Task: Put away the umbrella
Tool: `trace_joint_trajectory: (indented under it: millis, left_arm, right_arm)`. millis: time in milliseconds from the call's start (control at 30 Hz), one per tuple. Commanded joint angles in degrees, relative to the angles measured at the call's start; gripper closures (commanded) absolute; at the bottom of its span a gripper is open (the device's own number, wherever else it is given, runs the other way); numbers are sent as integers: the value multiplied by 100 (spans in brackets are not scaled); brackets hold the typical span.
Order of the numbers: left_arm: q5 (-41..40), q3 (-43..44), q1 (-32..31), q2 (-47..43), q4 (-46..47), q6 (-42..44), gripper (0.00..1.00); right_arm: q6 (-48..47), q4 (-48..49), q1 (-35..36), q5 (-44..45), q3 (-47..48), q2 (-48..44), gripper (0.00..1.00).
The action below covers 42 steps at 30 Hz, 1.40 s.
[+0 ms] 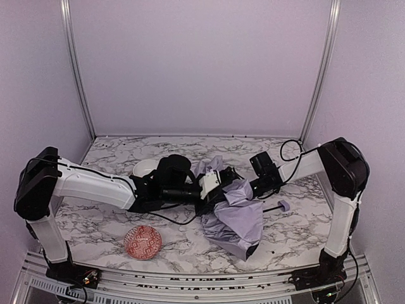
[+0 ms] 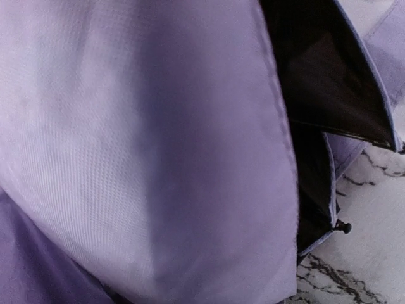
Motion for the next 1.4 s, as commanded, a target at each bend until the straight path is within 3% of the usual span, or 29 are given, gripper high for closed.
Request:
trace_joint_trajectory:
  millis: [0,133,333,633,867,900,967,1000,1200,1267,1367]
  left_arm:
    - [-165,-202,472,45,912,-1479,100]
    - [-544,-205,838,468,957,-1838,100]
    - [-771,-418,941,783,940,-1605,100]
    - [-557,-530,989,892,872,-1488,100]
    - [-268,-538,1077,924,859,-1387,100]
    - [-224,-538,1086,938,857,-1378,100]
    - [-196,-534,1095,945,860,-1377,100]
    - [-189,-529,1096,957,851,-1377,100]
    - [-161,-512,1100,951,831,-1386,100]
    - [-176,-503,1105,962,821,-1382,100]
    - [-168,-494,1105,984,788,-1370,100]
  right_arm:
    - [-188,-524,93,-79,-257,46,100]
    - [-184,-466,90,-267,-260,103,100]
    - [-72,-432,73,-460,-113,19,98]
    - [826,-104,-400,-202,-593,-928,61]
    - [1210,-673,-779,2050,-892,-2519,39]
    - [1059,-615,-719,2244,-917,-2828,32]
    - [634,-312,-398,2470,-1022,-3492,6]
    - [348,-105,-148,2481,-1099,-3800,1]
    - [-611,947,845,578,-1412,-4898,2]
    - [-871,874,1186,510,-1399,-4902,0]
    - [-1335,637,1611,1128,-1288,-4732,0]
